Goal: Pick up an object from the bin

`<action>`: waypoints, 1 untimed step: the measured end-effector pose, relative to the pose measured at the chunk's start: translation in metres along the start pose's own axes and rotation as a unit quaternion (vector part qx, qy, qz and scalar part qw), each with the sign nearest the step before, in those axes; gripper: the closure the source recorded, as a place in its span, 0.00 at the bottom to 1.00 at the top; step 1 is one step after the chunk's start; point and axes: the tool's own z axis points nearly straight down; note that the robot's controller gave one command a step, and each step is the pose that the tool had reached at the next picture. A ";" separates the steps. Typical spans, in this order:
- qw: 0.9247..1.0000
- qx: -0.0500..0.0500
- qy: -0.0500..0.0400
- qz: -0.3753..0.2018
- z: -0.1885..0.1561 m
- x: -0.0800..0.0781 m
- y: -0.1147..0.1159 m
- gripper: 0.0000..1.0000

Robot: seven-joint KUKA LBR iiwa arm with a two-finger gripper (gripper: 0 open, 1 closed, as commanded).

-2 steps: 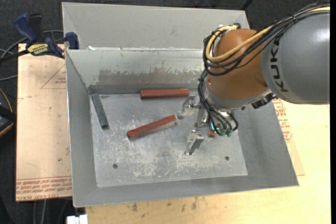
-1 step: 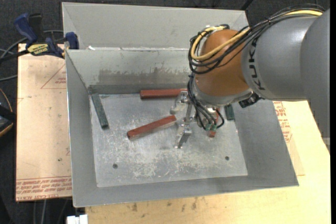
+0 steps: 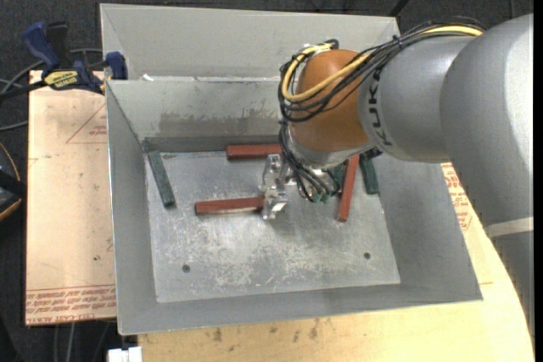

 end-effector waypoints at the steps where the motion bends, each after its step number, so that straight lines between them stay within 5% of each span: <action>1: 1.000 0.000 0.000 0.000 0.000 0.000 0.000 1.00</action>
Offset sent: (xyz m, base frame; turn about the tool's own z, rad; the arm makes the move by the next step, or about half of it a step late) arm -0.0021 -0.0343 0.1163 -0.0203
